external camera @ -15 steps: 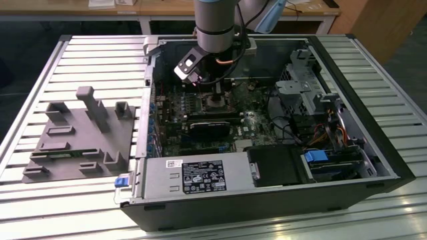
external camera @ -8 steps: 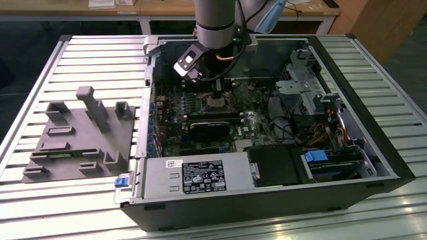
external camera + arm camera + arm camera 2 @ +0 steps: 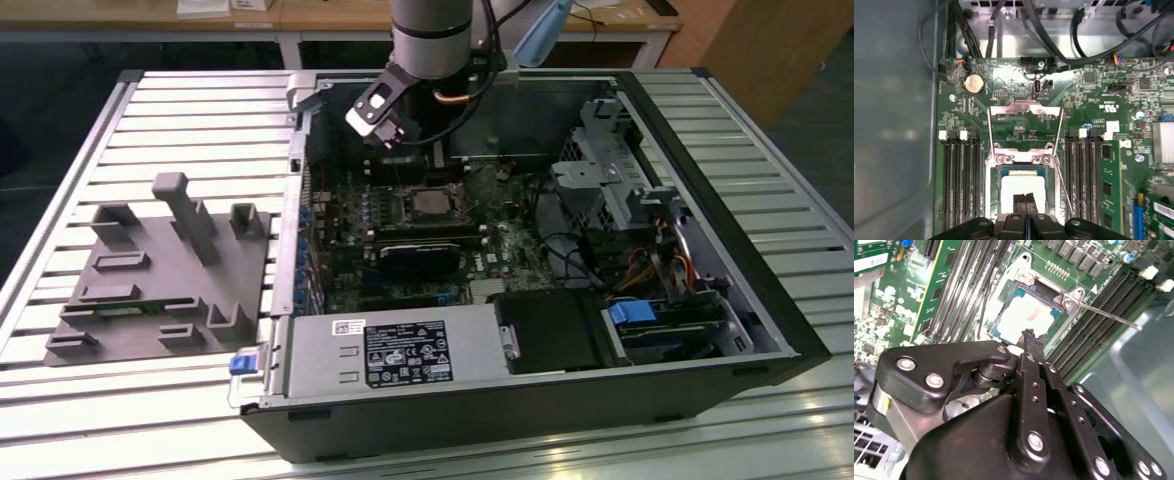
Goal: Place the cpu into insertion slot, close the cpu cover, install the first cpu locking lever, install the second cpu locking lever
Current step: 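Place the cpu into insertion slot, then close the cpu cover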
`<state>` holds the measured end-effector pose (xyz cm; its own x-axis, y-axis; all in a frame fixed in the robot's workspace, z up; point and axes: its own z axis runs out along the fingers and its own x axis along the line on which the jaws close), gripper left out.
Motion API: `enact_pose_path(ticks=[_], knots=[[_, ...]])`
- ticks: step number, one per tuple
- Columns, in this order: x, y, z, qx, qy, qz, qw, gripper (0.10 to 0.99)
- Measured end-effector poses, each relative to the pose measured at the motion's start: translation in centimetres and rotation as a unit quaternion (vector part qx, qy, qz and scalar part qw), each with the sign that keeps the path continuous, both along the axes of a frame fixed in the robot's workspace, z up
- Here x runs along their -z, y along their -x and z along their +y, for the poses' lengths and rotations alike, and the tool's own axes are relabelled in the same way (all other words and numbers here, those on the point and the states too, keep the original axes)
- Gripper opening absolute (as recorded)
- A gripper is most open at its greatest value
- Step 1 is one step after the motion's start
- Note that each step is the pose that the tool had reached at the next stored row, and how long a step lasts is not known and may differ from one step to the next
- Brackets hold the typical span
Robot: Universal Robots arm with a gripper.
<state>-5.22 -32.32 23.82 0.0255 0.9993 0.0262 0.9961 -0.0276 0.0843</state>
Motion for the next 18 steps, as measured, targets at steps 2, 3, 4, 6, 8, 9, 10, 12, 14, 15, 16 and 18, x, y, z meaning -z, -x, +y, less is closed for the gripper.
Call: enact_pose_path(ticks=[2, 3, 4, 6, 8, 9, 10, 12, 14, 15, 16, 18], knots=[[-0.6, 0.0, 0.0, 0.0, 0.0, -0.0001, 1.0, 0.102], [-0.9, 0.0, 0.0, 0.0, 0.0, -0.0002, 1.0, 0.102], [-1.2, 0.0, 0.0, 0.0, 0.0, -0.0003, 1.0, 0.102], [-1.74, 0.0, 0.0, 0.0, 0.0, -0.0005, 1.0, 0.102], [-2.17, 0.0, 0.0, 0.0, 0.0, -0.0006, 1.0, 0.102], [-2.25, 0.0, 0.0, 0.0, 0.0, -0.0007, 1.0, 0.102], [-2.25, 0.0, 0.0, 0.0, 0.0, -0.0007, 1.0, 0.102], [-2.25, 0.0, 0.0, 0.0, -0.0001, -0.0008, 1.0, 0.102], [-2.25, 0.0, 0.0, 0.0, 0.0, -0.0007, 1.0, 0.102], [-2.25, 0.0, 0.0, 0.0, 0.0, -0.0007, 1.0, 0.102], [-2.26, 0.0, 0.0, 0.0, 0.0, -0.0007, 1.0, 0.102], [-2.27, 0.0, 0.0, 0.0, 0.0, -0.0007, 1.0, 0.102]])
